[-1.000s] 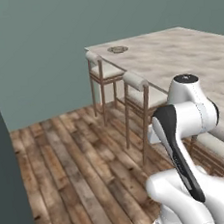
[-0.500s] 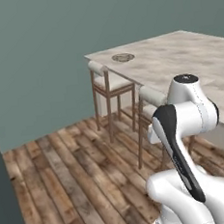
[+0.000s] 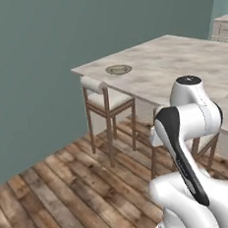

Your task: Retrieve the butter from the fridge and place it on a plate on the dining table. Then retrieve the butter knife by the fridge and place it near the plate.

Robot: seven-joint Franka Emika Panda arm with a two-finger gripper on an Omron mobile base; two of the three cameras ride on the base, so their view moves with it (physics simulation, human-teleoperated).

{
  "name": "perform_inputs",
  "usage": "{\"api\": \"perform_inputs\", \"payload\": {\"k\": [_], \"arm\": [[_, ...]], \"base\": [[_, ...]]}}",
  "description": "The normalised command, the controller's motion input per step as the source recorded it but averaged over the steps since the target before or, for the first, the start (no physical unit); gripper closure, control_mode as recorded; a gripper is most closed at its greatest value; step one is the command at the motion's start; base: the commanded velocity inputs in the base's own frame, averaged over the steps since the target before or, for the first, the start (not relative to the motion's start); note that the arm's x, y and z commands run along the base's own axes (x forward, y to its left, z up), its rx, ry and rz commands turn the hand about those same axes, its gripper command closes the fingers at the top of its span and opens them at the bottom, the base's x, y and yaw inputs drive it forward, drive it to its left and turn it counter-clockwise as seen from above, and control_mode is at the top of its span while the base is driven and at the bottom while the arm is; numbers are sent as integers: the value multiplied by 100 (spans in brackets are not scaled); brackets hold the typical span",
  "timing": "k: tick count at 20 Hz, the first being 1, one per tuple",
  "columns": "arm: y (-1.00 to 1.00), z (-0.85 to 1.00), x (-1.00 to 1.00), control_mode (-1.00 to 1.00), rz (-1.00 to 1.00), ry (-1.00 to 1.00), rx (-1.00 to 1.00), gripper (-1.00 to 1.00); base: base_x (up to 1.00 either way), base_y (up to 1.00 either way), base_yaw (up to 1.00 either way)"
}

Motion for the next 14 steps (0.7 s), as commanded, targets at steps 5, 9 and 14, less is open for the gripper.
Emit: {"api": "perform_inputs", "payload": {"k": [5, 9, 14], "arm": [[0, 0, 0, 100, 0, 0, 0, 100], [0, 0, 0, 100, 0, 0, 0, 100], [0, 0, 0, 100, 0, 0, 0, 100]], "base": [[100, 78, -47], [100, 70, -60], [100, 77, -60]]}}
